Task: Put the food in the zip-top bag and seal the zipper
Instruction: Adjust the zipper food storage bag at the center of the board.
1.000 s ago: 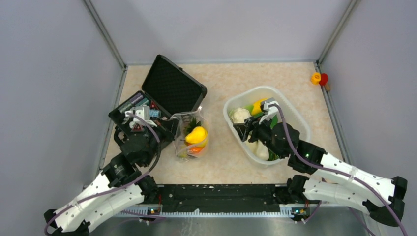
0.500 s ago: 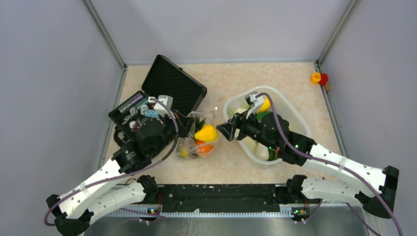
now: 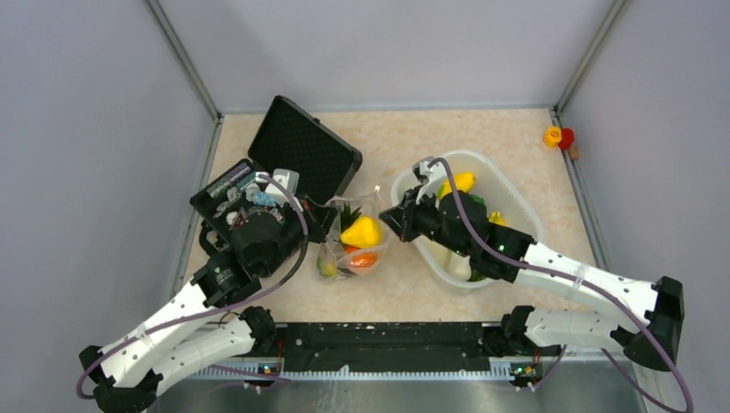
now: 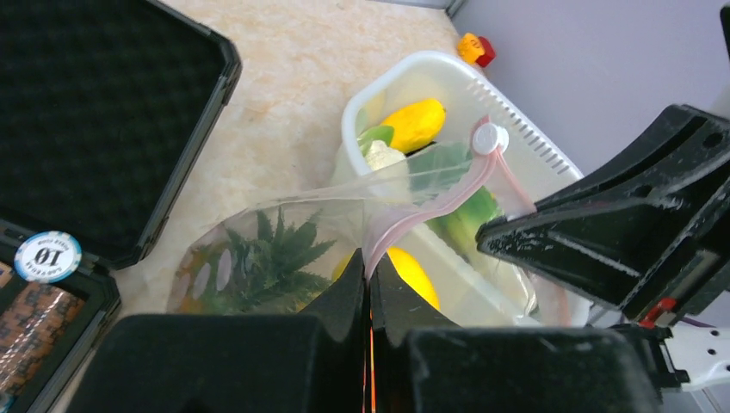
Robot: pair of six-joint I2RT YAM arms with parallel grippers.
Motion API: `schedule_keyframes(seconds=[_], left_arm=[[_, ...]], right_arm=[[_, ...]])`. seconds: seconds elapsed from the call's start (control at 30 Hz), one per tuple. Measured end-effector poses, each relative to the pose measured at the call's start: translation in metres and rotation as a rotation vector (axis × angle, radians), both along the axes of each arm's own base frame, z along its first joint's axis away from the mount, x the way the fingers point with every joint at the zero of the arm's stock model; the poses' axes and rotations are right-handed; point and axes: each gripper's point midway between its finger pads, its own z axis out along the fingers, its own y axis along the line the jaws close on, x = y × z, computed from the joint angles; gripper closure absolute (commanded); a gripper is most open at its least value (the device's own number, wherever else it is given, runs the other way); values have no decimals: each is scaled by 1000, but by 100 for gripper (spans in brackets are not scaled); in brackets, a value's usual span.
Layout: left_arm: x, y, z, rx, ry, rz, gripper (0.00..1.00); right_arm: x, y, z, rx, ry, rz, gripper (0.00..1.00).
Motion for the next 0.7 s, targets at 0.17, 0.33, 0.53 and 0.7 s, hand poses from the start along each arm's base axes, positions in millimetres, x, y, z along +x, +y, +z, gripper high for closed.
schedule_keyframes(seconds=[0.17,0.33,0.53,0.7], left_arm=[[-15,-9,15,-45,-45,-103,100],[-15,2,22,-59,-66,-65,100],[8,38,-15,107,26,171,100],[14,48,-27,239,124,245,100]], right_arm=[[-4,-11,43,93,-109,7,100],[-13,3,80,171,-168,94,100],[27,51,11,-40,-46,45,100],[23,59,-35,-129,22,88,100]])
